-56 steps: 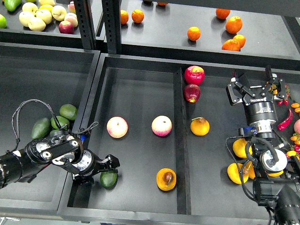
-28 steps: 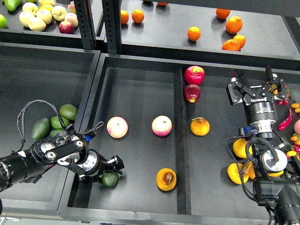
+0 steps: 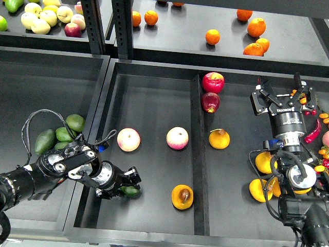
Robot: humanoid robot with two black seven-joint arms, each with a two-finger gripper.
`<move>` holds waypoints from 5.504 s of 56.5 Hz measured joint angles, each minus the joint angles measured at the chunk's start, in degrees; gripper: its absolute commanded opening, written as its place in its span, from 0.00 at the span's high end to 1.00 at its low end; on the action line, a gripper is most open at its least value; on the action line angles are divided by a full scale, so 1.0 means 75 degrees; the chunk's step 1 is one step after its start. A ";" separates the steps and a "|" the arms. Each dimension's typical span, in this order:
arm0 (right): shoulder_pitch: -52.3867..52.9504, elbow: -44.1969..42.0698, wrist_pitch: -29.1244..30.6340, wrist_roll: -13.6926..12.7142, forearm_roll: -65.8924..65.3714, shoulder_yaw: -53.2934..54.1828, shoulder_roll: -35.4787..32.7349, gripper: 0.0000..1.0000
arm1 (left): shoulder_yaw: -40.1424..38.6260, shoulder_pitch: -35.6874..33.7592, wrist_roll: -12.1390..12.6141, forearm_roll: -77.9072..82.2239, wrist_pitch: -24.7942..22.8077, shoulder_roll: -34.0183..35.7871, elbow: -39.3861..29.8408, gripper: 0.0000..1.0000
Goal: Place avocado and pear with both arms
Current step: 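Lower the left gripper over the avocado and close on it, then carry the avocado into the compartment with other avocados and release, then move the right gripper toward the halved orange fruit nearest the robot, then lower the right gripper and grasp the halved orange fruit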
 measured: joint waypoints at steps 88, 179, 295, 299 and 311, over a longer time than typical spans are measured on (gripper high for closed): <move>-0.0025 0.0049 0.0003 -0.0050 0.0023 -0.0064 0.0000 0.01 | -0.0499 -0.0139 0.0000 -0.1135 0.0001 0.3016 0.0175 0.39; 0.2801 -0.0185 0.0000 -0.3243 -0.0028 -1.0226 -0.3850 0.01 | -0.0866 -0.0620 0.0000 -0.1089 0.0000 0.2883 0.0520 0.01; 0.2537 -0.1813 0.0002 -0.3241 -0.0428 -1.1043 -0.1613 0.23 | -0.1108 -0.0738 0.0000 -0.1145 0.0000 0.2776 0.0582 0.01; 0.2535 -0.1909 0.0002 -0.3241 -0.0414 -1.0996 -0.1577 0.26 | -0.1107 -0.0736 0.0000 -0.1145 0.0000 0.2776 0.0570 0.01; 0.2533 -0.2117 0.0002 -0.3241 -0.0357 -1.0881 -0.1536 0.38 | -0.1105 -0.0726 0.0000 -0.1145 0.0000 0.2776 0.0554 0.01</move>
